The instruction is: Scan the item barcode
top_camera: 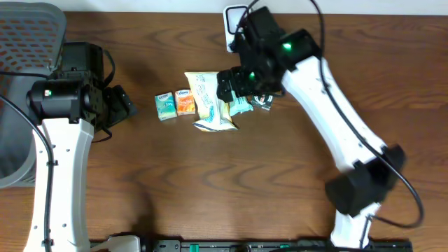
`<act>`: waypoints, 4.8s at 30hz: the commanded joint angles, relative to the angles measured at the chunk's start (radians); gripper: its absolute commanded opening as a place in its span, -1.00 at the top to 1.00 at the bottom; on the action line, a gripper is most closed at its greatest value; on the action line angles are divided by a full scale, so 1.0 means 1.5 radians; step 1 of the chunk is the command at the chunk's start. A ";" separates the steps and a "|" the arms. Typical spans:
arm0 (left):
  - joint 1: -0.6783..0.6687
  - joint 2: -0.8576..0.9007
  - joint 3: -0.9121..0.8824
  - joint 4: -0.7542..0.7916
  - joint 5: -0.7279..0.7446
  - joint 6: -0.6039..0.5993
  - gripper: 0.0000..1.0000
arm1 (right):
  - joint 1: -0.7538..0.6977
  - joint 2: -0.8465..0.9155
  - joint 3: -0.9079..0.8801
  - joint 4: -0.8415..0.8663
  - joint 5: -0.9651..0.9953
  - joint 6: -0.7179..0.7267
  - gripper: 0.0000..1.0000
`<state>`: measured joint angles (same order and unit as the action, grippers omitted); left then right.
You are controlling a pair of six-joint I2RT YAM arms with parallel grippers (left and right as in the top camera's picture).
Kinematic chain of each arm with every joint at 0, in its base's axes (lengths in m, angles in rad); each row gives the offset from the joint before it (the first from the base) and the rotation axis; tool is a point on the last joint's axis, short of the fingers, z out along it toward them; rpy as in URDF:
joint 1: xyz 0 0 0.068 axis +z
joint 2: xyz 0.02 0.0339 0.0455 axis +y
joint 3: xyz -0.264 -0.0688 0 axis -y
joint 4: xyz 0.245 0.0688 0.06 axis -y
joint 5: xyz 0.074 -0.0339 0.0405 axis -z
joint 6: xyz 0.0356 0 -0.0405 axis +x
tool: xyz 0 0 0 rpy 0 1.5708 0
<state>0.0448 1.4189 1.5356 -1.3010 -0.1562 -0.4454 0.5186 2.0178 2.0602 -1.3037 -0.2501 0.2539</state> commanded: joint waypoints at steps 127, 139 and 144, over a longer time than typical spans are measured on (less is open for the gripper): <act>0.003 0.003 0.000 -0.003 -0.007 -0.006 -0.96 | -0.007 0.140 -0.141 0.270 0.184 0.100 -0.13; 0.003 0.003 0.000 -0.003 -0.007 -0.006 -0.96 | -0.004 0.178 -0.141 0.255 0.183 0.107 0.20; 0.003 0.003 0.000 -0.003 -0.007 -0.006 -0.95 | -0.010 0.177 -0.140 0.242 0.183 0.107 0.27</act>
<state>0.0448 1.4193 1.5356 -1.3018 -0.1566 -0.4454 0.5083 2.2826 1.8557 -0.9302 0.0082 0.4099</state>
